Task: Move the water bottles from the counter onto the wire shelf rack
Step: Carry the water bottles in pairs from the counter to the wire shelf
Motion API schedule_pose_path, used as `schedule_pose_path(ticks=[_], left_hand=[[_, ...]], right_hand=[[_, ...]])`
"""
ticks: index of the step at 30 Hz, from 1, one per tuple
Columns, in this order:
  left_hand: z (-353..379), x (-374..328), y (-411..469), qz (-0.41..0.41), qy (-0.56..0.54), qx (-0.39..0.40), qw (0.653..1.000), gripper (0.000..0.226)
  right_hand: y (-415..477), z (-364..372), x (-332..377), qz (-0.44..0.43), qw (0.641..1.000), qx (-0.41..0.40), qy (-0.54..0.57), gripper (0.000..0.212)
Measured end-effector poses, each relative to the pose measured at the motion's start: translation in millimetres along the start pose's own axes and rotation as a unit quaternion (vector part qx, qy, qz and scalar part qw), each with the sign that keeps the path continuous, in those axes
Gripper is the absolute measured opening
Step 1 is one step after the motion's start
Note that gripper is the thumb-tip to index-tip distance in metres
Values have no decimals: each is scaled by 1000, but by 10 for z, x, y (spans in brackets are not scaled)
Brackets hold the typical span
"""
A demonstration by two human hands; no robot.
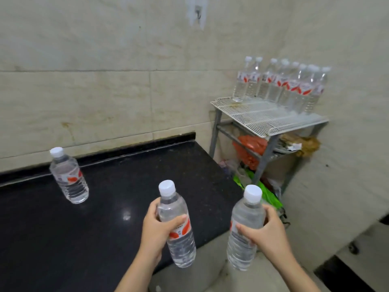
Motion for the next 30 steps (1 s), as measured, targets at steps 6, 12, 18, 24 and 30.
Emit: schedule_pose_path(ticks=[6, 12, 18, 24, 30], left_hand=[[1104, -233, 156, 33, 12, 60, 998, 51], [2170, -671, 706, 122, -13, 83, 989, 52], [3266, -1050, 1177, 136, -67, 114, 982, 63], [4000, -1503, 1487, 175, -48, 162, 970, 69], [4520, -1856, 1890, 226, -25, 136, 964, 66]], right_hand=[[553, -911, -204, 11, 994, -100, 32, 52], [1533, -1398, -117, -21, 993, -113, 28, 50], [2626, -1705, 113, -64, 991, -114, 16, 52], [3456, -1883, 217, -78, 990, -106, 41, 50], [4359, -1766, 416, -105, 989, -89, 62, 52]])
Point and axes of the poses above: each hand's wrist, its own y-axis towards the middle knuckle, its own z-axis out of the palm, x = y × z, the point moved 8 cm from there along y, towards the middle knuckle, and after that the axes turned 9 degrees about -x, right-handed, at the moved point
